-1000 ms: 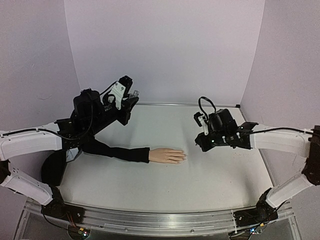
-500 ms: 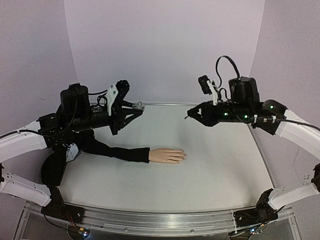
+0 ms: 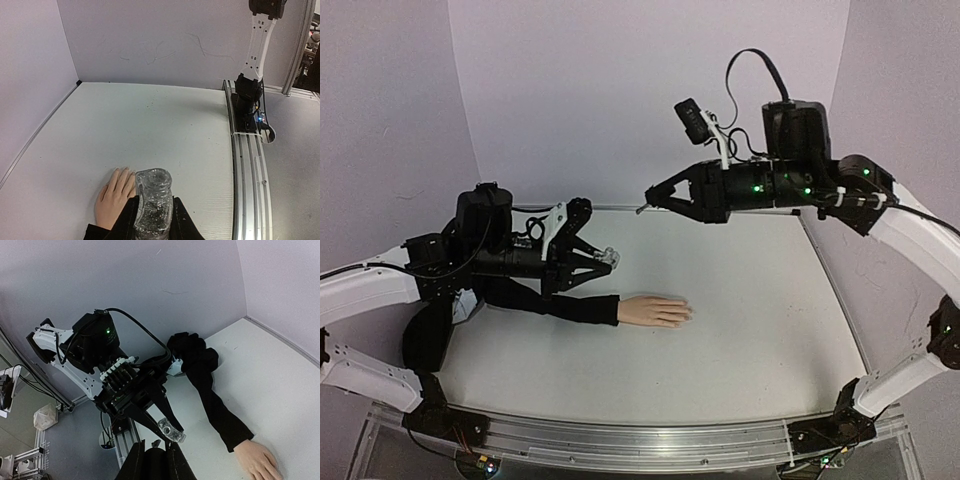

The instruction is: Paint the nails

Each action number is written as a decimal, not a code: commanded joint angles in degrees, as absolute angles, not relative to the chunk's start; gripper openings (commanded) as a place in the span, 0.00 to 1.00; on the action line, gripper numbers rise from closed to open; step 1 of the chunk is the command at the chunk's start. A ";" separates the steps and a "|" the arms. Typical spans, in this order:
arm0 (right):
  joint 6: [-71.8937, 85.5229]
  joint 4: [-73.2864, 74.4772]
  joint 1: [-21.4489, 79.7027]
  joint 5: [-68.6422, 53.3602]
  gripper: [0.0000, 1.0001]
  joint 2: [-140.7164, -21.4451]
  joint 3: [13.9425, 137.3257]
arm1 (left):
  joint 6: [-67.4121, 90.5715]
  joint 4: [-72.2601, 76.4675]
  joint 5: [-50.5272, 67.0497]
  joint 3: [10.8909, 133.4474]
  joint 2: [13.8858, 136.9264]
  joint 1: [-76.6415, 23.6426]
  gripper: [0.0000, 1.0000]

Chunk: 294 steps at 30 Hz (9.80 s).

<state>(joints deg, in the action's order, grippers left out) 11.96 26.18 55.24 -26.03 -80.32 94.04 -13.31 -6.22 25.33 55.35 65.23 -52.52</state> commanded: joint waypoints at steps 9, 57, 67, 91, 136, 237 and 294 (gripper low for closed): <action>8.62 35.06 58.56 -23.90 0.00 -88.81 101.83 | -13.73 -7.13 27.34 56.70 67.67 -52.74 0.00; 5.80 42.94 61.08 -18.37 0.00 -99.48 109.10 | -13.47 -6.35 24.65 56.34 67.07 -52.72 0.00; -1.03 47.33 61.44 -29.11 0.00 -102.53 110.17 | -13.35 -6.84 27.24 56.97 67.40 -52.76 0.00; 36.21 39.26 63.17 -12.42 0.00 -117.80 120.04 | -9.85 28.16 -11.62 48.87 67.45 -54.18 0.00; -10.02 36.56 53.97 -51.58 0.53 -95.51 110.19 | 8.46 11.06 43.14 54.74 67.21 -52.53 0.00; -2.28 28.46 52.29 -63.08 0.15 -97.29 104.81 | 13.56 10.26 56.17 59.18 70.98 -47.65 0.00; 6.29 26.36 53.57 -61.72 0.38 -99.44 107.26 | 11.74 7.05 56.93 58.18 68.98 -45.88 0.00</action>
